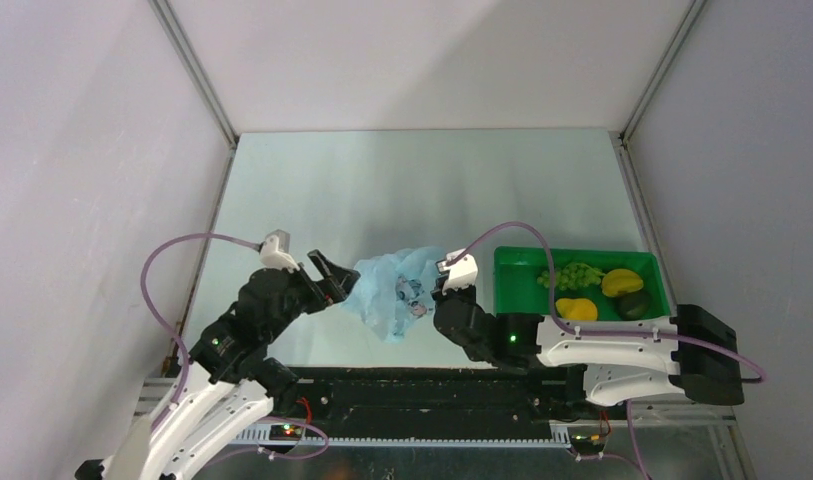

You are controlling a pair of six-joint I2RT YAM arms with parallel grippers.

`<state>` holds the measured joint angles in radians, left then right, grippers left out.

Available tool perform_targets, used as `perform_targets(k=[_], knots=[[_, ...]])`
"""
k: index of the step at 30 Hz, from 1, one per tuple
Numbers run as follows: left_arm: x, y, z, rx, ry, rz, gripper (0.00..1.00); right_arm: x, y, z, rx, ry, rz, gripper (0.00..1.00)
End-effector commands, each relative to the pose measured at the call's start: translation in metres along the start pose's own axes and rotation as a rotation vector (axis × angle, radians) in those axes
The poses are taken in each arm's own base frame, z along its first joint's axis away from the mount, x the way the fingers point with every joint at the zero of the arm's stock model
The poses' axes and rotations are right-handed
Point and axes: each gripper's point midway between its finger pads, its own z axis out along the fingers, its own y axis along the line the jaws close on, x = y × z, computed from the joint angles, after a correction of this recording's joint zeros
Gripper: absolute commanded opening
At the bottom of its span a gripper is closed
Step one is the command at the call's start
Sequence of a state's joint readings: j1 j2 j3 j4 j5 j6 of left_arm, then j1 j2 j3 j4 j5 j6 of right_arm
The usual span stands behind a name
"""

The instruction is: Place the fake fruits into the plastic bag and tie a complex knot

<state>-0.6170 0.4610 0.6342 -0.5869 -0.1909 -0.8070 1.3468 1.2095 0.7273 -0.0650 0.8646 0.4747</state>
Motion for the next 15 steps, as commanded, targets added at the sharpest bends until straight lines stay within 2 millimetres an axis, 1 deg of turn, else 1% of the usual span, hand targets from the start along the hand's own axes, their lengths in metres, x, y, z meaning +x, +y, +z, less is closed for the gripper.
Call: perform_targets(k=[1,2,3,4,7,8,10,11,12,15], knots=[[0.019,-0.015,0.002,0.079,0.075,-0.109,0.99,-0.026,0.006,0.002,0.028,-0.076,0.079,0.00],[0.026,-0.017,0.003,0.095,0.104,-0.111,0.99,-0.026,0.006,0.003,0.033,-0.076,0.073,0.00],[0.028,-0.019,0.003,0.106,0.112,-0.121,0.99,-0.026,0.005,0.004,0.036,-0.075,0.069,0.00],[0.033,-0.021,0.003,0.117,0.137,-0.124,0.99,-0.026,0.006,0.004,0.037,-0.075,0.068,0.00],[0.048,-0.022,0.004,0.121,0.191,-0.123,1.00,-0.027,0.006,0.006,0.040,-0.076,0.065,0.00],[0.055,-0.020,0.005,0.118,0.214,-0.127,0.99,-0.029,0.007,0.006,0.040,-0.078,0.067,0.00],[0.068,-0.025,0.004,0.147,0.260,-0.141,0.99,-0.029,0.006,0.006,0.042,-0.079,0.065,0.00],[0.076,-0.023,0.006,0.150,0.282,-0.147,0.99,-0.029,0.006,0.006,0.044,-0.079,0.062,0.00],[0.079,-0.029,0.005,0.172,0.292,-0.159,0.99,-0.029,0.006,0.006,0.044,-0.080,0.062,0.00],[0.096,-0.026,0.007,0.152,0.341,-0.144,0.99,-0.030,0.005,0.006,0.046,-0.082,0.064,0.00]])
